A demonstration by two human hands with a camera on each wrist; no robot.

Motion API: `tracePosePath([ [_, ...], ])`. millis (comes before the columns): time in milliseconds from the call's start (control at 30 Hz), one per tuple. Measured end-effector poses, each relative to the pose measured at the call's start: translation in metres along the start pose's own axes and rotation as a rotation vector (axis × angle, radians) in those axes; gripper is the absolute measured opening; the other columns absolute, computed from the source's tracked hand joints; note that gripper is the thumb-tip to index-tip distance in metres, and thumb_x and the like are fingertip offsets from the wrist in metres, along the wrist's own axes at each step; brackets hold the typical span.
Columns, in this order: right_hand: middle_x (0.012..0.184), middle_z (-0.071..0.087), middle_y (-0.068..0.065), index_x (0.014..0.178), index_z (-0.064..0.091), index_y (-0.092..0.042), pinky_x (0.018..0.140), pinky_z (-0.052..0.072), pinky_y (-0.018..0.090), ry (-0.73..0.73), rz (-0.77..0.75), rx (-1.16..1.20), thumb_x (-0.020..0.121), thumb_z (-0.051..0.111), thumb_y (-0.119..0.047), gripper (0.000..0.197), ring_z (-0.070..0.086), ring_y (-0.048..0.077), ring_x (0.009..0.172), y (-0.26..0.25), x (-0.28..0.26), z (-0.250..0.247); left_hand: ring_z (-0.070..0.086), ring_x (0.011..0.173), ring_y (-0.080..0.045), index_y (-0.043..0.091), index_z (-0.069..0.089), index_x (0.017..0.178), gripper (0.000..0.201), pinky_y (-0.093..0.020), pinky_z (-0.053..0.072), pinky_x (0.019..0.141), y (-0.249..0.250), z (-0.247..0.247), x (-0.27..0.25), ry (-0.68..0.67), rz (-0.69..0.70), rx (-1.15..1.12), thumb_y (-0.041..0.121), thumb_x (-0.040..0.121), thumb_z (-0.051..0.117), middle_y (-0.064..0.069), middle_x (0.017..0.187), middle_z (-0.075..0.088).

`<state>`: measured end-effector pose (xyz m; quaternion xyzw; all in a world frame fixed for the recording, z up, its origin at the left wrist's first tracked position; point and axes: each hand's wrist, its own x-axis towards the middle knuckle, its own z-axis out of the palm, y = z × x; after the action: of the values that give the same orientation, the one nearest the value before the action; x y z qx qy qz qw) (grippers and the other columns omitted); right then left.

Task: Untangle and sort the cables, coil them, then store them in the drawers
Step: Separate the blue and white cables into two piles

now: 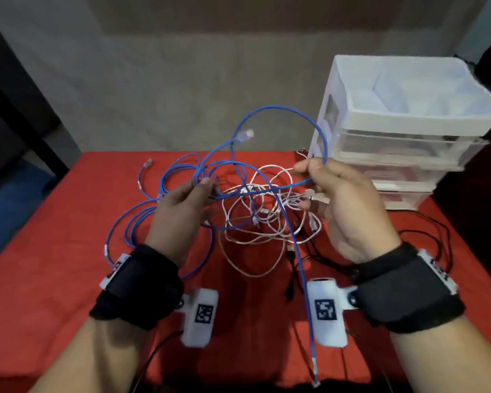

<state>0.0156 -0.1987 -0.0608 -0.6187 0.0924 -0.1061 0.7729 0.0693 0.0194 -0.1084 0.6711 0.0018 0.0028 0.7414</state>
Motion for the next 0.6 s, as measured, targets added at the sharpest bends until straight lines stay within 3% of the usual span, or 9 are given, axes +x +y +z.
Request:
tracePosePath([
  [67,0.083,0.069,0.001,0.097,0.069,-0.009,0.062,0.046,0.022,-0.086,0.029,0.122,0.103,0.052,-0.012,0.018,0.061,0.009,0.071,-0.001,0.0,-0.002,0.055,0.085,-0.022,0.022,0.077,0.074,0.031,-0.045,0.044,0.084,-0.003,-0.001,0.004,0.027,-0.055,-0.069,0.02,0.1,0.059,-0.003,0.086,0.066],
  [133,0.067,0.058,0.004,0.106,0.066,-0.008,0.065,0.046,0.022,-0.191,0.027,0.137,0.102,0.051,-0.014,0.016,0.056,0.021,0.07,0.0,-0.003,0.001,0.055,0.083,-0.023,0.024,0.076,0.067,0.039,-0.046,0.045,0.083,-0.006,-0.004,0.006,0.033,-0.113,-0.159,0.017,0.099,0.055,-0.003,0.084,0.063],
  [233,0.052,0.027,0.004,0.118,0.067,-0.006,0.061,0.046,0.02,-0.279,-0.026,0.014,0.1,0.054,-0.024,0.029,0.028,0.035,0.06,0.004,-0.01,0.008,0.059,0.072,-0.012,0.021,0.069,0.076,0.032,-0.036,0.048,0.072,-0.007,-0.007,0.006,0.0,-0.156,-0.274,0.02,0.101,0.05,0.0,0.083,0.063],
  [300,0.055,0.033,0.004,0.11,0.071,-0.011,0.065,0.046,0.023,-0.267,-0.026,0.109,0.101,0.052,-0.024,0.024,0.039,0.029,0.059,0.001,-0.012,0.008,0.063,0.067,-0.009,0.019,0.064,0.083,0.026,-0.031,0.051,0.069,-0.003,-0.01,0.007,0.007,-0.179,-0.305,0.022,0.102,0.048,0.004,0.079,0.068],
  [400,0.067,0.053,0.001,0.098,0.069,-0.017,0.074,0.047,0.03,-0.204,-0.03,0.337,0.104,0.047,-0.02,0.023,0.056,0.016,0.069,-0.007,-0.006,-0.008,0.064,0.07,-0.009,0.023,0.063,0.078,0.025,-0.026,0.05,0.065,0.0,-0.024,0.01,0.091,-0.21,-0.376,0.022,0.098,0.049,0.004,0.079,0.065],
  [533,0.058,0.043,-0.008,0.102,0.065,-0.019,0.081,0.048,0.04,-0.117,-0.005,0.404,0.107,0.043,-0.03,0.025,0.049,0.009,0.056,-0.013,0.004,-0.032,0.066,0.08,-0.006,0.027,0.054,0.083,0.024,-0.03,0.048,0.075,-0.002,-0.05,0.02,0.243,-0.234,-0.484,0.034,0.103,0.044,0.008,0.084,0.059],
  [600,0.054,0.041,-0.008,0.102,0.064,-0.02,0.076,0.053,0.037,-0.065,0.016,0.419,0.107,0.043,-0.03,0.024,0.047,0.008,0.052,-0.012,0.005,-0.039,0.065,0.081,-0.004,0.028,0.055,0.085,0.026,-0.03,0.047,0.076,-0.001,-0.058,0.025,0.307,-0.287,-0.497,0.04,0.104,0.043,0.009,0.089,0.06],
])
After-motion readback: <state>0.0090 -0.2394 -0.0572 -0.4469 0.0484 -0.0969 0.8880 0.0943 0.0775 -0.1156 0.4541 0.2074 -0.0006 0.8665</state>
